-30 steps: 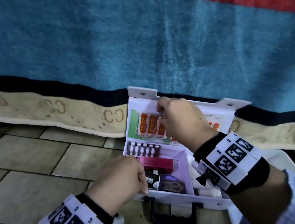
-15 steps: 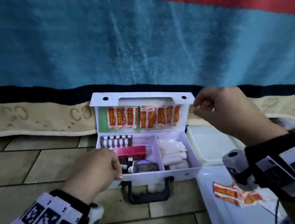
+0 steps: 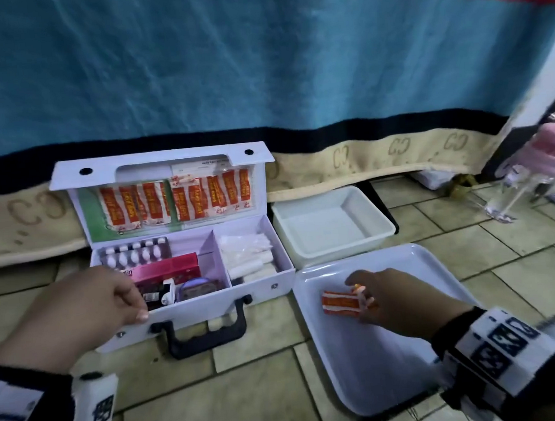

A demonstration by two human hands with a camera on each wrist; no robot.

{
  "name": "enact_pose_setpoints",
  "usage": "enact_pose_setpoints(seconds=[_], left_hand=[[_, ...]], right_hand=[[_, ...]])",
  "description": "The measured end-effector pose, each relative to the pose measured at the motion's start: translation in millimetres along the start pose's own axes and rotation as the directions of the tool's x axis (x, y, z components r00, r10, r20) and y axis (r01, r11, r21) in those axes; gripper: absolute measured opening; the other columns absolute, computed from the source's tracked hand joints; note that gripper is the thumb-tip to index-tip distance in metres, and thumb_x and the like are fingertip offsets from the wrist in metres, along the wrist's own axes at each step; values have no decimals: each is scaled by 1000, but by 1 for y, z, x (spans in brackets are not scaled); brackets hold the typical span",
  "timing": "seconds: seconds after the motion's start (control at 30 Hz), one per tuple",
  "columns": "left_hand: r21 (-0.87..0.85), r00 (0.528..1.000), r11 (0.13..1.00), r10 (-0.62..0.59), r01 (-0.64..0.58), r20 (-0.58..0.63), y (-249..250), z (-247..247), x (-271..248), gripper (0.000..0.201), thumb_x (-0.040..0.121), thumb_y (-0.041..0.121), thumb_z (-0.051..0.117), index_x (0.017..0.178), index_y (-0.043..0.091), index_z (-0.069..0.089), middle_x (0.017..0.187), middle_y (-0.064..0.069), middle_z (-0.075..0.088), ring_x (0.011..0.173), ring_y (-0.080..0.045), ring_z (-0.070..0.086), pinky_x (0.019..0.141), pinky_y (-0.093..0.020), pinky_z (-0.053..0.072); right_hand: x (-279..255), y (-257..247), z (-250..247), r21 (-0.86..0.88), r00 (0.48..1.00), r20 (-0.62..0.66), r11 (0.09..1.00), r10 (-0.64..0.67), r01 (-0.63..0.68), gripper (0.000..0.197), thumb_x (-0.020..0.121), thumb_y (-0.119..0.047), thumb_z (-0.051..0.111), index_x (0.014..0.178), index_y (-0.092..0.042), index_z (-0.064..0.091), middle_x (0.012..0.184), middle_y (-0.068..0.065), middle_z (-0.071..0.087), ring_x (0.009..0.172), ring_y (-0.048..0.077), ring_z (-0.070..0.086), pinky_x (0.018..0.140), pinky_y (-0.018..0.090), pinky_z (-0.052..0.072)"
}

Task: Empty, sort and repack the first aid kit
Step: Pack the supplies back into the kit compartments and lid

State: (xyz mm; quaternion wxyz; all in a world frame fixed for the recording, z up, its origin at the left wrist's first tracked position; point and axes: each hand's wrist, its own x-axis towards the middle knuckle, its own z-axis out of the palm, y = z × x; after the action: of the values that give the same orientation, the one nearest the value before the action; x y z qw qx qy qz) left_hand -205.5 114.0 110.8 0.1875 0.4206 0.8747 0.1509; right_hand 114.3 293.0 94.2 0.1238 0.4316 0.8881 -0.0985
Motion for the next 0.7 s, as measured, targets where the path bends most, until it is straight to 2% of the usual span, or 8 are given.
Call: enact_pose_setpoints(seconds=[0.07,0.13,0.33,0.4,0.47,0.5,0.63,0.7], left_hand=[[-14,1000,1000,-8,7,-29,-4,3,0,34,57,19,88,50,45,66,46,15,63,55,-16,65,63,-38,57],[-14,999,1000,-9,9,-51,-6,5,-1,36,57,18,88,50,46,66,45,16,62,55,-16,64,64,-39,57],[-38,998,999,-14,11,-64,-3,5,-5,39,59,16,87,49,46,66,44,24,59,54,-15,61,64,-37,55],[-48,997,999,-23,20,-71,-4,5,-4,37,59,16,87,47,43,66,43,21,59,53,-15,61,65,-37,55],[-56,997,998,-30,26,-74,-5,6,-4,36,60,16,87,48,42,66,43,17,61,53,-16,62,65,-39,55],[-61,997,998,-32,27,-75,-6,7,-3,36,59,16,87,49,43,66,43,16,61,54,-16,63,65,-40,56],[-67,996,997,-31,26,-79,-8,7,-2,34,59,16,87,49,42,67,43,14,62,54,-16,63,65,-40,56],[-69,997,997,-33,28,-76,-7,7,-2,33,59,17,87,48,40,67,44,14,62,55,-15,63,65,-39,55]], right_hand=[[4,-5,1,0,1000,-6,1000,19,-19,53,85,-34,63,133,-26,42,124,2,60,114,22,55,90,30,39],[8,-9,-1,-38,999,10,999,36,-35,46,89,-30,59,132,-25,44,126,4,58,116,23,53,91,30,39],[13,-22,-8,-190,999,44,982,29,-20,33,87,-26,61,116,-13,54,119,9,60,109,26,57,86,30,42],[14,-24,-8,-240,998,56,971,26,-11,27,86,-27,62,109,-12,58,115,8,63,101,26,59,79,29,40],[15,-24,-8,-284,998,68,959,13,6,16,85,-29,62,93,-14,60,110,8,66,87,25,56,72,26,35],[16,-24,-8,-296,998,68,955,3,17,14,85,-29,62,85,-17,57,109,7,66,86,25,55,72,26,34],[15,-23,-10,-287,998,51,957,-28,41,24,85,-28,63,74,-20,43,109,7,64,85,23,51,72,26,32],[15,-23,-11,-290,998,50,956,-24,38,35,86,-28,63,66,-21,35,99,8,61,83,22,47,72,26,31]])
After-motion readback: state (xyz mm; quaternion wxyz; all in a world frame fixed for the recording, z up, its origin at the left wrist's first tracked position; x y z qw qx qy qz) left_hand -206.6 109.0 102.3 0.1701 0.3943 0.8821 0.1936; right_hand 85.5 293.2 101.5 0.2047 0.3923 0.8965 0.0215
